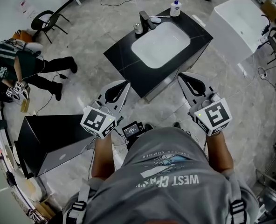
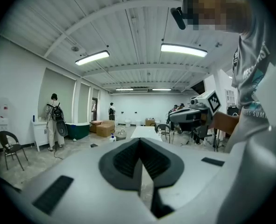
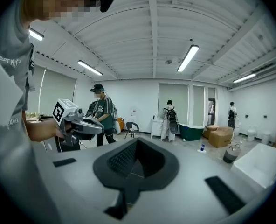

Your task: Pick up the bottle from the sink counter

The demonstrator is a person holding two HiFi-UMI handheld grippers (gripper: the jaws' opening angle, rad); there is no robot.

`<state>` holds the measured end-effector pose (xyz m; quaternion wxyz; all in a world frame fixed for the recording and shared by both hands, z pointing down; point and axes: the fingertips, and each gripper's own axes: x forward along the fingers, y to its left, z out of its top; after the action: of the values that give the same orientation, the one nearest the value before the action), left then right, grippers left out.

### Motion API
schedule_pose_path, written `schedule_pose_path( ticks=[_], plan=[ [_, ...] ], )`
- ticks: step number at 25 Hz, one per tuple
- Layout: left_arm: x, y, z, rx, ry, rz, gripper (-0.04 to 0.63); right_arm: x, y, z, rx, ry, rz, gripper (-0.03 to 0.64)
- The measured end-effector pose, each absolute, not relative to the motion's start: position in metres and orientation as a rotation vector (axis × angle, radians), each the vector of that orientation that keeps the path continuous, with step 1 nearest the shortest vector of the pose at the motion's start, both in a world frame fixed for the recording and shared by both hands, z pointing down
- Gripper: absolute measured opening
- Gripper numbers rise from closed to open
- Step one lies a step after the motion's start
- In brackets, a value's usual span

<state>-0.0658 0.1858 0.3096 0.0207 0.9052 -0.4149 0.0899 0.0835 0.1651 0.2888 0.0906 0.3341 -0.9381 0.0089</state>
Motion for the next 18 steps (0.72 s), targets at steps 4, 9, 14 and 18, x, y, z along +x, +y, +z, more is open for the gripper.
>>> schedule_pose_path(
  ticks=[4,9,14,18],
  plan=[
    [-0.082,0.19,0.311,2.808,-1.266,0.258,0.003,0.068,0.169,0.287,1.02,-2.772,0.029,0.0],
    [-0.096,0.193,0.318,2.822,-1.231,0.233,0.003,0.053,0.172,0.286,1.059,-2.795,0.092,0.0],
    [-0.093,0.189,0.322,2.814,-1.197,0.205,0.003,0.053,0.171,0.284,1.072,-2.784,0.115,0.002],
    [-0.088,0.181,0.325,2.806,-1.202,0.219,0.003,0.061,0.156,0.289,1.077,-2.786,0.138,0.002]
  ],
)
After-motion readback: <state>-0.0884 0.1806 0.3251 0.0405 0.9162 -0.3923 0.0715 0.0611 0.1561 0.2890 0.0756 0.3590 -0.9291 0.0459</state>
